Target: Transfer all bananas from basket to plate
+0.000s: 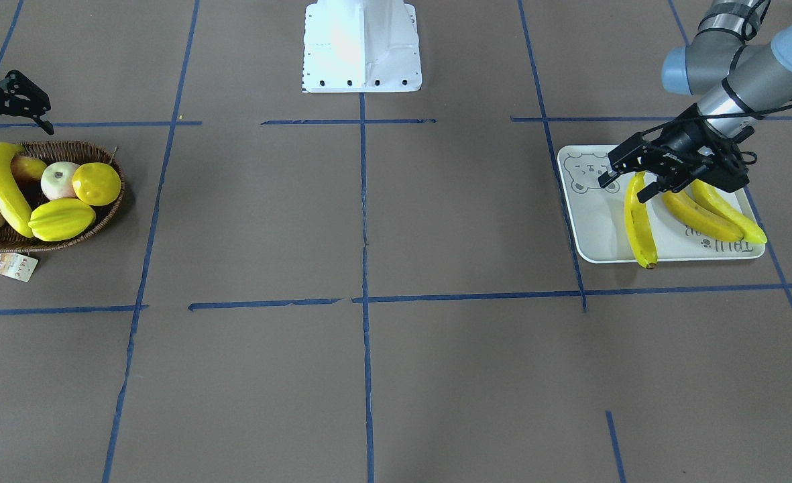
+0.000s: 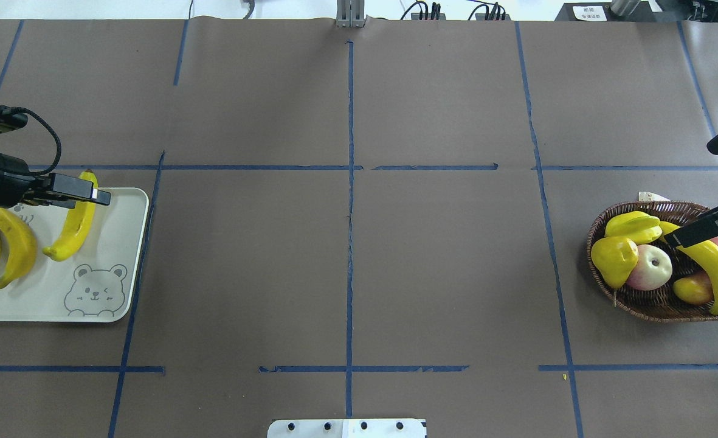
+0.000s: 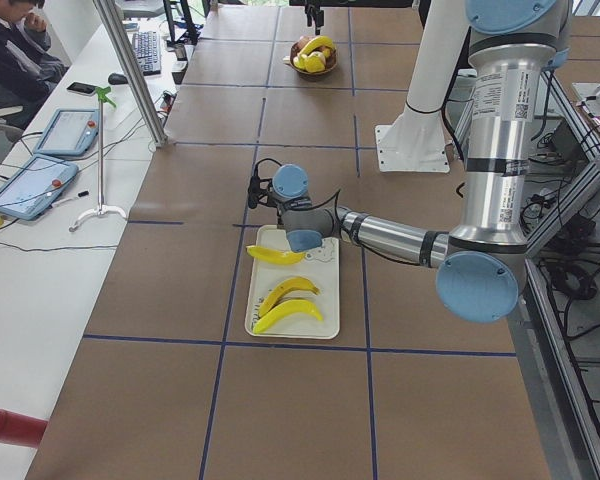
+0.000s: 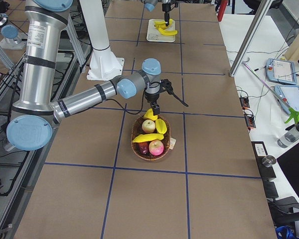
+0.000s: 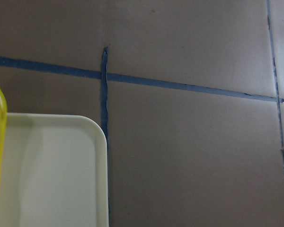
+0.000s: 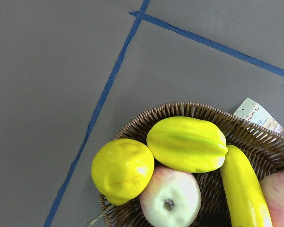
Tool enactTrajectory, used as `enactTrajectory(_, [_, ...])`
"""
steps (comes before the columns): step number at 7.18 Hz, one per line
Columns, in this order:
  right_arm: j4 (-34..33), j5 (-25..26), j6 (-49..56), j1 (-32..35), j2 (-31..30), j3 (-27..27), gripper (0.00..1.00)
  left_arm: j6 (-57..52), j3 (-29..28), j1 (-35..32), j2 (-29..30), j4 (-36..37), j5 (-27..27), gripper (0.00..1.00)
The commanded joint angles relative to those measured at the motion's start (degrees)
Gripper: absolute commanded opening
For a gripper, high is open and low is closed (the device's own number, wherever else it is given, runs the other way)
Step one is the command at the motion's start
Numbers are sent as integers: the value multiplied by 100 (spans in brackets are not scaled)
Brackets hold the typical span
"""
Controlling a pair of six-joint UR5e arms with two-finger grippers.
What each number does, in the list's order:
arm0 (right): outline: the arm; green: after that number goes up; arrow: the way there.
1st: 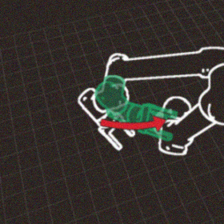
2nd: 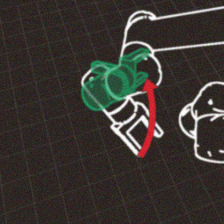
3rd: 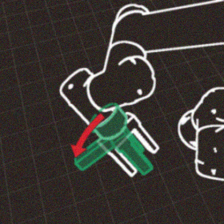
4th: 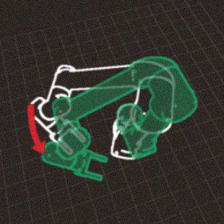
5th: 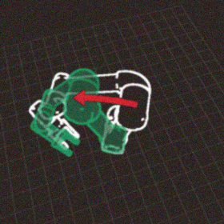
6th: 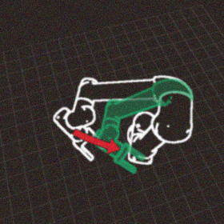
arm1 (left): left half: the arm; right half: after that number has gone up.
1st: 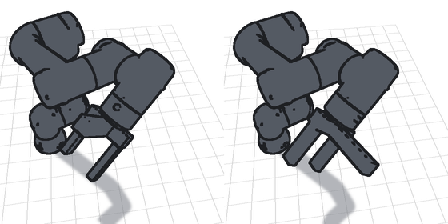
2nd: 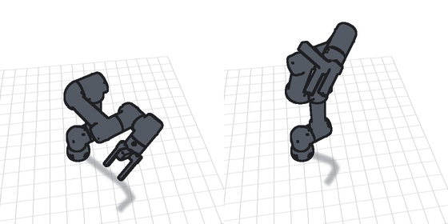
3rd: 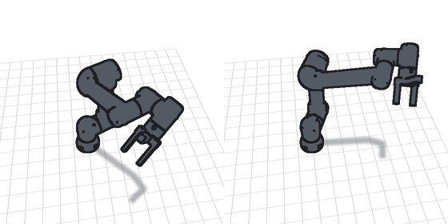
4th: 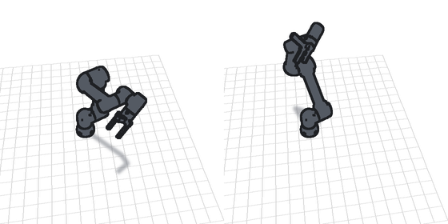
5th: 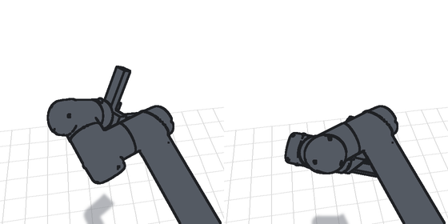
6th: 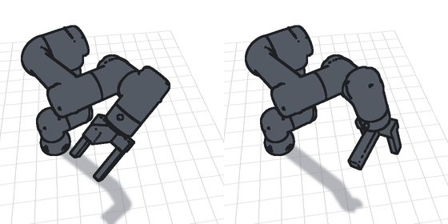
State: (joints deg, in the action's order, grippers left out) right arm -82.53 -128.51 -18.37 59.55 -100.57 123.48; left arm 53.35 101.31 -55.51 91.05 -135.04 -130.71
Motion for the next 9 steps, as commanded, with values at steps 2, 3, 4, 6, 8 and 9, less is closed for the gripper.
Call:
enactTrajectory(2, [0,1,0,4,-24,-35,100,-2235,1668,-56,97,4192,432,100])
enactTrajectory(3, [9,-8,-26,-5,-190,-18,100,-2407,1812,-73,646,5258,284,100])
enactTrajectory(4, [383,114,-61,-5,-479,-35,100,-2156,1787,-48,1295,5895,179,100])
enactTrajectory(6, [2188,405,-611,-14,-1078,-611,99,-1014,1830,372,1416,5753,238,100])
enactTrajectory(8, [3309,458,-694,-75,-1123,-1612,98,-924,1831,427,1416,5655,248,100])
enactTrajectory(9, [3296,467,-703,-188,-1106,-1634,98,-923,1831,427,1425,5655,248,100])
